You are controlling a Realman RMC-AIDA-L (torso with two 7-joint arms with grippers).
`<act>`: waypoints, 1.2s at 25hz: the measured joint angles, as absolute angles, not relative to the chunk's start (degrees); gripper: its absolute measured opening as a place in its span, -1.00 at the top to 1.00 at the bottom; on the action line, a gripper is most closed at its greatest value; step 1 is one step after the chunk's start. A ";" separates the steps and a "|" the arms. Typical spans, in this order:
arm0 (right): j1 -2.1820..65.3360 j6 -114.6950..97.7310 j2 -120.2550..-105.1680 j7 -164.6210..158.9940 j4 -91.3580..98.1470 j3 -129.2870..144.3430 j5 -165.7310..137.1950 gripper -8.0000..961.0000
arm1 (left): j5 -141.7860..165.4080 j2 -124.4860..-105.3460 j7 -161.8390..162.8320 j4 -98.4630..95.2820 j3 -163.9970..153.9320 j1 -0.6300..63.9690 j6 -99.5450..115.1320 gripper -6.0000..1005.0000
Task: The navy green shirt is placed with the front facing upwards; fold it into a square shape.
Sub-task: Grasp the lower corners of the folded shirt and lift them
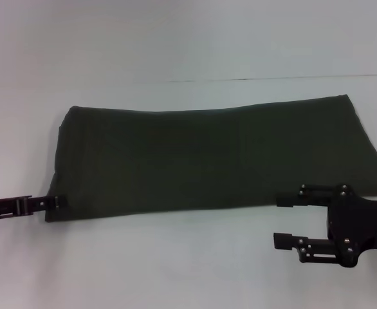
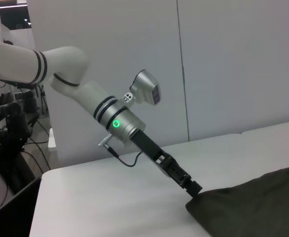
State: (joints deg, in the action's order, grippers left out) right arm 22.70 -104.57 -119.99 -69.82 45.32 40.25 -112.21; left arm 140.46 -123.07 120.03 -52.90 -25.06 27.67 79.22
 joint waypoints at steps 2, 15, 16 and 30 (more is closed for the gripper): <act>22.78 -104.13 -120.02 -69.97 45.31 40.42 -112.23 -0.48 | 140.66 -123.13 120.20 -53.05 -25.05 27.38 79.02 -0.74; 22.76 -102.15 -120.06 -70.65 45.26 40.69 -112.22 -0.47 | 140.88 -123.17 120.38 -52.55 -25.78 27.61 80.02 -0.69; 22.77 -102.07 -120.05 -70.79 45.26 40.70 -112.19 -0.47 | 140.90 -123.18 120.39 -52.47 -25.94 27.64 80.03 -0.68; 23.10 -101.90 -119.88 -71.19 45.26 40.14 -112.10 -0.47 | 140.98 -123.74 120.32 -52.44 -28.42 27.65 78.60 -0.12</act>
